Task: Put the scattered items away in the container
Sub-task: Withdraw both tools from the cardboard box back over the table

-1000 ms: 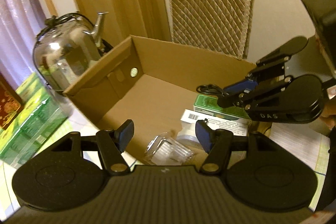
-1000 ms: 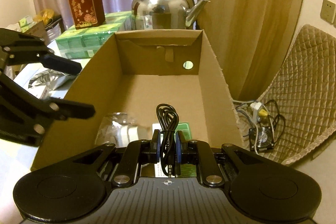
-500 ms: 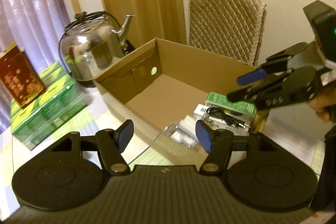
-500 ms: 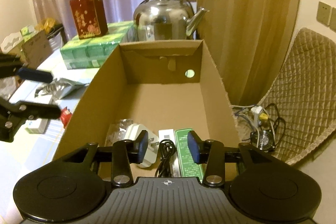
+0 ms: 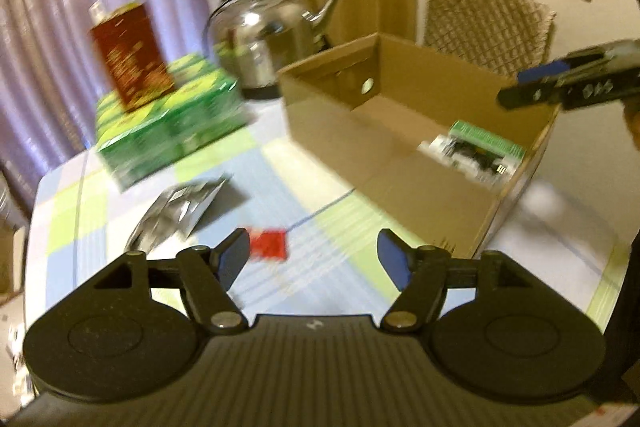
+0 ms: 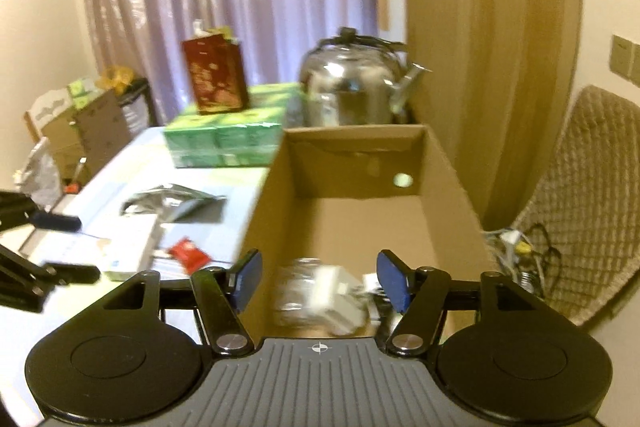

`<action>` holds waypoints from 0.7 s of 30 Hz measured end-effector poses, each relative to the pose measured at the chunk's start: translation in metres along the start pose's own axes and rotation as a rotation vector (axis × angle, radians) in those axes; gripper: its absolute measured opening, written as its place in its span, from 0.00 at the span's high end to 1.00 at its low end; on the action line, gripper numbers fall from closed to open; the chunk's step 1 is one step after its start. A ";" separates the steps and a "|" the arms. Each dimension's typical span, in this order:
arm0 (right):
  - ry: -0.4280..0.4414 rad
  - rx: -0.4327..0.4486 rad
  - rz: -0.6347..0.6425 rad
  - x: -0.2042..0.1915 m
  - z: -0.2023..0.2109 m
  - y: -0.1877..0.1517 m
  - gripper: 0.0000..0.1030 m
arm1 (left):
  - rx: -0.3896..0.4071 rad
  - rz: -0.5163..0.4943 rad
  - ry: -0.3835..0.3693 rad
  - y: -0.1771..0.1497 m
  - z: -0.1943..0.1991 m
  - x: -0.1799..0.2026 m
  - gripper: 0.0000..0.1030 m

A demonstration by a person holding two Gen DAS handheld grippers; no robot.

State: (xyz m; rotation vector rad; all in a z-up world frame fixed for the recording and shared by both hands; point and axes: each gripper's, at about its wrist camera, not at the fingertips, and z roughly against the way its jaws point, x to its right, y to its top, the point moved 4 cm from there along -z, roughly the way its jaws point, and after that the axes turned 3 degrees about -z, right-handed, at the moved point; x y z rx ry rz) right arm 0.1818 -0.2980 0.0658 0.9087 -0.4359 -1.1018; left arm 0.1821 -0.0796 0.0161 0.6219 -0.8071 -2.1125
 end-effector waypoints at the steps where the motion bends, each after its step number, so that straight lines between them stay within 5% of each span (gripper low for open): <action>1: 0.015 0.000 0.011 -0.009 0.000 0.000 0.39 | -0.008 0.010 0.010 -0.008 0.003 -0.004 0.36; 10: 0.138 -0.027 0.117 -0.084 -0.009 -0.012 0.35 | -0.076 0.100 0.078 -0.071 0.026 -0.040 0.33; 21: 0.191 -0.091 0.198 -0.128 -0.035 -0.033 0.30 | -0.097 0.168 0.092 -0.102 0.025 -0.061 0.29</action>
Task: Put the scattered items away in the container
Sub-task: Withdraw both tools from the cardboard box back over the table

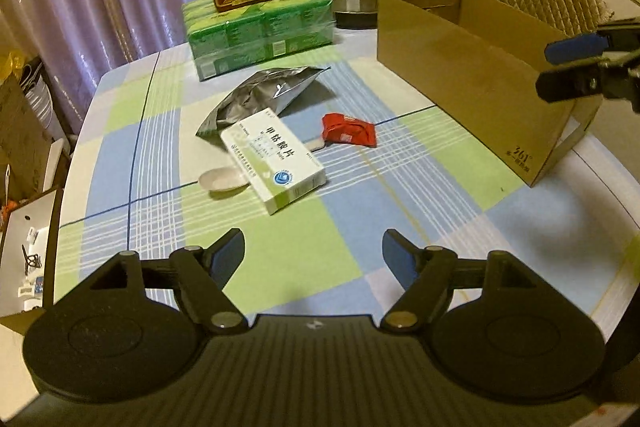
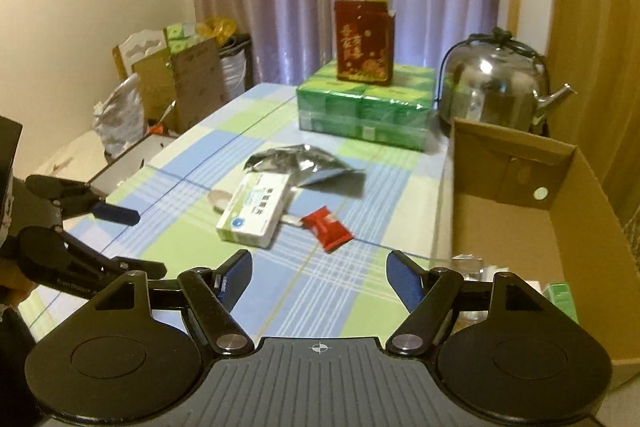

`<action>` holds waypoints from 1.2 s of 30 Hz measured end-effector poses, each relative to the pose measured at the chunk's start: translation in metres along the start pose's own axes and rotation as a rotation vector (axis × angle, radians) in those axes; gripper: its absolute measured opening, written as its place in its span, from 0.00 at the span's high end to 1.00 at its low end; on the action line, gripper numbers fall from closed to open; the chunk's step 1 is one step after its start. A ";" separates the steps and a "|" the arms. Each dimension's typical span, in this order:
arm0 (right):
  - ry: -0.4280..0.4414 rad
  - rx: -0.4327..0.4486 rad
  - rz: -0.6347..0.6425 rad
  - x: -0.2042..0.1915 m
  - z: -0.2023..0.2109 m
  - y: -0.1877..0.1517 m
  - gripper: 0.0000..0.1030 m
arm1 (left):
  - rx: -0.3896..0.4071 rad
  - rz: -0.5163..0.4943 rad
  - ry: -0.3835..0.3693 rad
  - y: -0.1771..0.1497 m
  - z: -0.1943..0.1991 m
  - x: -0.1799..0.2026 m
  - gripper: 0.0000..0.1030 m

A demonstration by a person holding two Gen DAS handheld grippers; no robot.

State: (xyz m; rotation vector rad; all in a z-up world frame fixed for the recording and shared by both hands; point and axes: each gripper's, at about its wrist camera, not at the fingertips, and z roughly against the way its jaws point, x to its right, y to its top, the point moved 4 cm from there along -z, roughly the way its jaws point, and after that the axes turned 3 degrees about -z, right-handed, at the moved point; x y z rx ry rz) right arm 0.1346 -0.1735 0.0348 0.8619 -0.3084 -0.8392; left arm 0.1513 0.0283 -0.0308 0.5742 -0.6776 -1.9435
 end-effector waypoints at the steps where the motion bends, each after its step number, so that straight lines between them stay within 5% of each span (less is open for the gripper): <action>1: 0.002 -0.006 0.003 -0.002 -0.002 -0.001 0.30 | -0.001 0.010 -0.002 -0.001 -0.001 -0.002 0.29; 28: -0.003 -0.123 0.099 -0.020 -0.075 -0.004 0.17 | -0.038 0.191 0.037 -0.008 -0.037 -0.024 0.06; 36: -0.019 -0.146 0.125 -0.011 -0.098 0.003 0.16 | -0.019 0.221 0.102 0.001 -0.051 -0.029 0.01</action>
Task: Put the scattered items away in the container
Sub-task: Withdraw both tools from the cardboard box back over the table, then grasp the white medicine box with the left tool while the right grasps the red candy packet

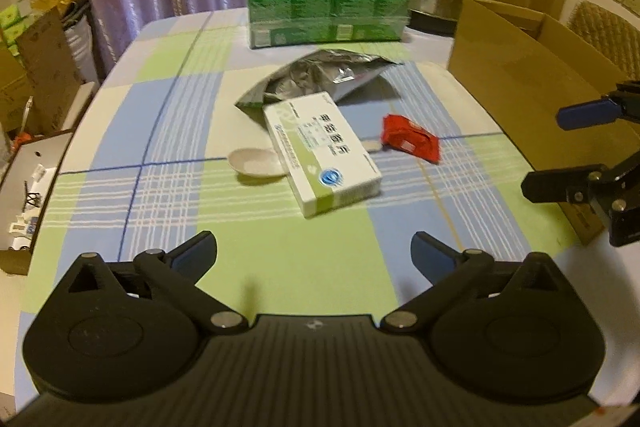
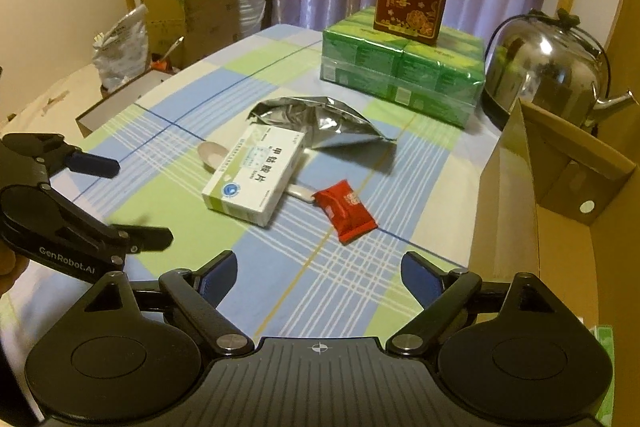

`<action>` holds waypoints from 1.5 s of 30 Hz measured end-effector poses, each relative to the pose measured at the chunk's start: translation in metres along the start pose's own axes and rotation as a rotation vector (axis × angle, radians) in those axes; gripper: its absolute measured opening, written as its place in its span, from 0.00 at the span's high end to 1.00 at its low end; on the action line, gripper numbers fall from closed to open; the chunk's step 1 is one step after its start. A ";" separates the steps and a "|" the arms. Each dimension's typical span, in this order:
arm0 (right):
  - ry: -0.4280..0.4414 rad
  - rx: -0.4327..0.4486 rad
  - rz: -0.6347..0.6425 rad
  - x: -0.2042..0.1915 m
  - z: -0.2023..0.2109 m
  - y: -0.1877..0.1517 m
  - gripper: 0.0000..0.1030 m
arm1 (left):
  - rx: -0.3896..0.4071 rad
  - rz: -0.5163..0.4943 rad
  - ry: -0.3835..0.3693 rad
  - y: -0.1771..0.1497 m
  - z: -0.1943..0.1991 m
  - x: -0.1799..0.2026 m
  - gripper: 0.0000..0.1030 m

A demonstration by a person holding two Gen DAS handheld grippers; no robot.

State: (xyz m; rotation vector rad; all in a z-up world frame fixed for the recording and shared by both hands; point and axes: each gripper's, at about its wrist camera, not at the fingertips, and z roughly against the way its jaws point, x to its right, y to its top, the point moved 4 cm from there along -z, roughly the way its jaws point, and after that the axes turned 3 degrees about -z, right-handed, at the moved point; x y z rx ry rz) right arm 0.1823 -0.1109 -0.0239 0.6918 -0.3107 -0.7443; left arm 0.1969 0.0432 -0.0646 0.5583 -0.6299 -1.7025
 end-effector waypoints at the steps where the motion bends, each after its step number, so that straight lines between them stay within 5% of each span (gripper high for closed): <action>1: -0.004 -0.002 0.003 0.001 -0.002 0.001 0.16 | 0.003 0.008 0.008 0.001 -0.002 0.000 0.01; 22: -0.019 -0.072 0.068 0.020 -0.057 0.008 0.16 | 0.030 0.057 0.014 0.035 -0.073 0.011 0.04; 31: -0.025 -0.112 0.075 0.019 -0.072 0.002 0.16 | 0.015 0.007 0.029 0.037 -0.095 0.020 0.15; 33: -0.025 -0.113 0.071 0.019 -0.073 0.002 0.16 | 0.005 -0.009 0.026 0.036 -0.097 0.020 0.23; 45: -0.005 -0.088 0.021 0.025 -0.093 0.019 0.16 | -0.043 -0.067 -0.075 0.031 -0.060 -0.011 0.31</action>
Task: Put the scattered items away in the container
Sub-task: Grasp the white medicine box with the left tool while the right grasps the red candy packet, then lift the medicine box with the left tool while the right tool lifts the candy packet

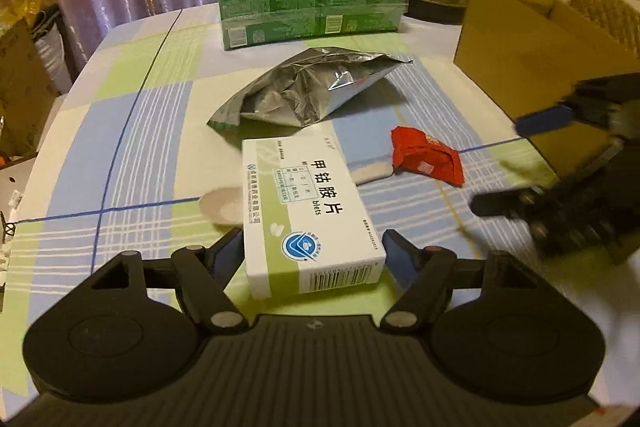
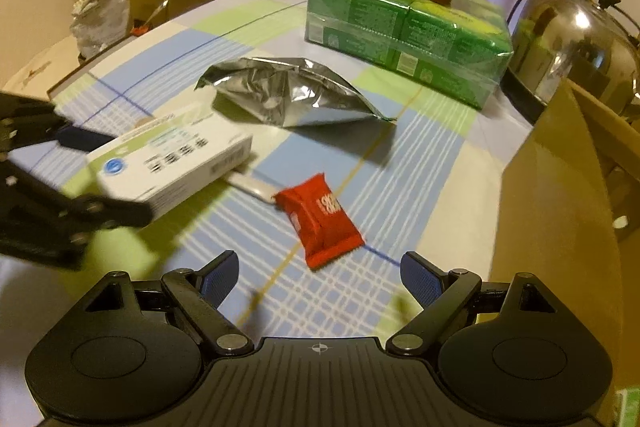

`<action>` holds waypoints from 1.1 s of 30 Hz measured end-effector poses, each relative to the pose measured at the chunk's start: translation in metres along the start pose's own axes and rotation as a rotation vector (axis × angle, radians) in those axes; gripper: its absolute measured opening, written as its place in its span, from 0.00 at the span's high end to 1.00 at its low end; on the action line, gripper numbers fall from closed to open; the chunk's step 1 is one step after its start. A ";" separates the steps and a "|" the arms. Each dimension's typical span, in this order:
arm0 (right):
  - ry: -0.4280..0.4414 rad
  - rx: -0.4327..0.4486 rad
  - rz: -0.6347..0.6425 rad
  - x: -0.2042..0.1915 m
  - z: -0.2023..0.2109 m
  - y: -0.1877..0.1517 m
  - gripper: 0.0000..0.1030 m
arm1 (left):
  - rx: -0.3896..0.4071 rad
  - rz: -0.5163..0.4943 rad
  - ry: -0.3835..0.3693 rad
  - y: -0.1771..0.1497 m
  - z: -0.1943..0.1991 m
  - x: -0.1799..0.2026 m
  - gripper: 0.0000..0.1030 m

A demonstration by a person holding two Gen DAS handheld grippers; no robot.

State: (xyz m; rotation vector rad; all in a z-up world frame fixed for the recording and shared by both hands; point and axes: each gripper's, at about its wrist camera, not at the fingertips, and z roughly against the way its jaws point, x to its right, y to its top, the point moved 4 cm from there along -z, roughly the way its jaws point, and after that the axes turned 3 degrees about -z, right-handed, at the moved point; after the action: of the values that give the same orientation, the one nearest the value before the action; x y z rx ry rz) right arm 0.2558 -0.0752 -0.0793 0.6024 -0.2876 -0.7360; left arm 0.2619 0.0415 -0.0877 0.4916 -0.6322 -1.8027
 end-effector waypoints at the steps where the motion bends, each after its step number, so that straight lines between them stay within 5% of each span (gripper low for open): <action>1: 0.009 0.004 -0.002 0.000 -0.003 0.003 0.17 | -0.010 0.000 -0.011 -0.001 0.001 -0.003 0.31; 16: 0.037 -0.023 0.042 0.004 -0.050 0.021 0.34 | -0.012 -0.011 0.015 0.000 -0.008 -0.002 0.30; 19: 0.041 -0.040 0.024 0.005 -0.052 0.018 0.51 | -0.035 -0.046 0.027 -0.002 -0.013 0.002 0.33; 20: 0.034 -0.042 0.020 0.005 -0.050 0.016 0.63 | -0.034 -0.052 0.032 -0.003 -0.014 0.004 0.33; 23: 0.026 -0.056 -0.030 0.007 -0.043 0.011 0.72 | -0.033 -0.065 0.036 -0.004 -0.012 0.007 0.34; 33: 0.030 -0.091 -0.113 -0.019 0.033 -0.056 0.73 | -0.044 -0.129 -0.061 -0.031 0.013 0.047 0.34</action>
State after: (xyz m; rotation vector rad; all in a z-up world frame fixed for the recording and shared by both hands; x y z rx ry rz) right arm 0.1974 -0.1081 -0.0882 0.5465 -0.1922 -0.8431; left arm 0.2169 0.0062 -0.0981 0.4579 -0.6135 -1.9553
